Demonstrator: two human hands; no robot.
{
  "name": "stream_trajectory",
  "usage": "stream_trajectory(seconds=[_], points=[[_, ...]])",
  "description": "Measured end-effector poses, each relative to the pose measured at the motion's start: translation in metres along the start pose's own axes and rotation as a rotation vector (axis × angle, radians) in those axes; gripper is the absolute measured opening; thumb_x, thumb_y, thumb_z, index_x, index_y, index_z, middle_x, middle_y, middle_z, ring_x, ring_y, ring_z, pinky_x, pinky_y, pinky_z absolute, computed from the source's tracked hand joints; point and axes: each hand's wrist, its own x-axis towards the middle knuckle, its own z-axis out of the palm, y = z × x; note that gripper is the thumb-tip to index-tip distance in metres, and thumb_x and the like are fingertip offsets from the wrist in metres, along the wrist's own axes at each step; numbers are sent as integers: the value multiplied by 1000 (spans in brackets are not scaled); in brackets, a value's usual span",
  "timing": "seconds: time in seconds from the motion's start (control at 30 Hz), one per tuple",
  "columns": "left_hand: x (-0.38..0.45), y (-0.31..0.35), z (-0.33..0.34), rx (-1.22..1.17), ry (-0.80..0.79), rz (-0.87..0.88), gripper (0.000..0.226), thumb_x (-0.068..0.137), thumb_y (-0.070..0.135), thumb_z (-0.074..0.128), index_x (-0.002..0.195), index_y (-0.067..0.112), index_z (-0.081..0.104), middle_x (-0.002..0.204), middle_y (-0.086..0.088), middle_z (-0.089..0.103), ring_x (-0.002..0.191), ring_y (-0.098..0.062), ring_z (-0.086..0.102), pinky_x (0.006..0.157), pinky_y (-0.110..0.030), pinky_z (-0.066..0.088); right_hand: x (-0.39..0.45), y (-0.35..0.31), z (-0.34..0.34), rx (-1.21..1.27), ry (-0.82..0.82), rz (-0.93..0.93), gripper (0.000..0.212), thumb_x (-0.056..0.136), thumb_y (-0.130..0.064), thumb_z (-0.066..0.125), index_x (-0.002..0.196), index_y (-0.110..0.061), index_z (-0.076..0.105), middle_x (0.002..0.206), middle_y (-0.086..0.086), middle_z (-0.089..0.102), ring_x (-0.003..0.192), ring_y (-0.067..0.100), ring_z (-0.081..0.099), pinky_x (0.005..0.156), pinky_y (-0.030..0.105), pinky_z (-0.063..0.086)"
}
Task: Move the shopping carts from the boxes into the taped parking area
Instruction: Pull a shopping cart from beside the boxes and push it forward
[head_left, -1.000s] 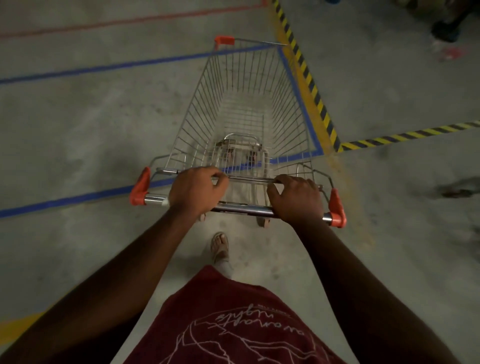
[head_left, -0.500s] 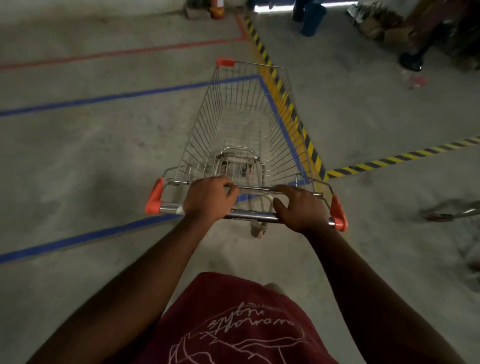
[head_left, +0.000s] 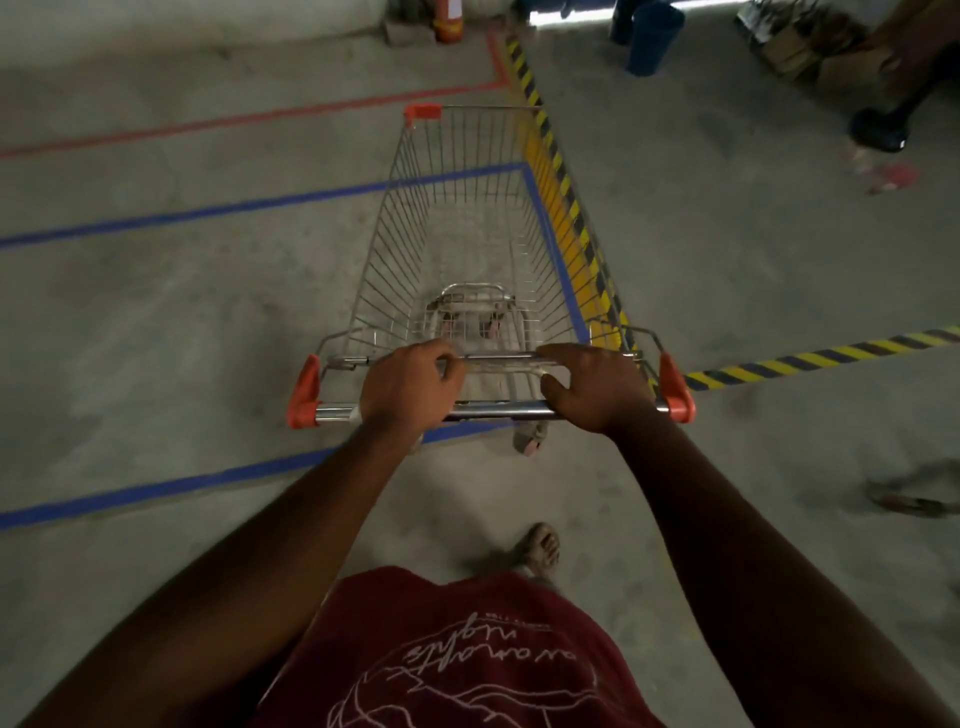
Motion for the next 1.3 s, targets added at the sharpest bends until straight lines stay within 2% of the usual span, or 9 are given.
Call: stream_trajectory(seconds=[0.1,0.2,0.37,0.47,0.57,0.7,0.93,1.1,1.3], points=[[20,32,12,7,29,-50,26,94,38,57,108,25,76,99,-3,78,89,-29,71,75,-34,56,21,28,-22,15,-25,-18,45,95,-42,60,138,-33,64,136,3,69,121,30,65,97,39,51],[40,60,23,6,42,-67,27,96,36,58,108,23,78,97,-4,78,85,-29,71,72,-31,51,46,57,-37,11,-38,-31,45,95,-42,59,139,-34,63,137,3,69,123,30,65,100,40,51],[75,89,32,1,27,-108,29,96,41,57,109,25,77,97,-1,78,86,-27,72,73,-31,53,84,87,-59,32,-127,-22,57,91,-46,56,147,-33,57,148,3,61,137,32,52,114,39,38],[94,92,36,14,20,-111,31,98,41,55,111,24,77,96,0,78,84,-25,71,71,-30,51,100,99,-63,73,-127,-19,65,82,-53,49,144,-36,58,145,2,63,134,32,55,108,39,44],[114,101,41,7,22,-102,31,99,40,54,110,21,77,93,-1,78,81,-23,71,67,-27,46,121,111,-69,57,-138,-20,57,90,-48,57,146,-36,57,149,3,60,136,32,54,109,39,43],[141,116,47,12,17,-73,30,99,39,56,111,21,77,94,-5,78,82,-27,71,67,-28,46,146,126,-83,57,-108,9,66,79,-55,47,142,-39,59,147,0,62,133,29,58,109,39,46],[169,134,62,79,65,-33,36,93,39,48,93,16,76,85,-8,76,76,-33,71,70,-37,58,181,153,-104,-12,-86,-92,40,91,-42,67,130,-33,69,130,2,72,122,29,64,99,35,48],[182,139,61,105,53,-30,31,93,36,53,97,16,77,87,-9,77,79,-35,72,70,-37,56,200,158,-102,2,-84,-87,52,90,-49,66,141,-39,61,144,-5,64,133,22,58,109,34,43],[185,136,60,82,77,-37,29,94,37,55,97,19,77,88,-8,77,80,-33,71,71,-35,54,204,160,-95,65,-35,-97,49,89,-47,68,136,-38,65,140,-5,67,129,20,61,106,33,46]])
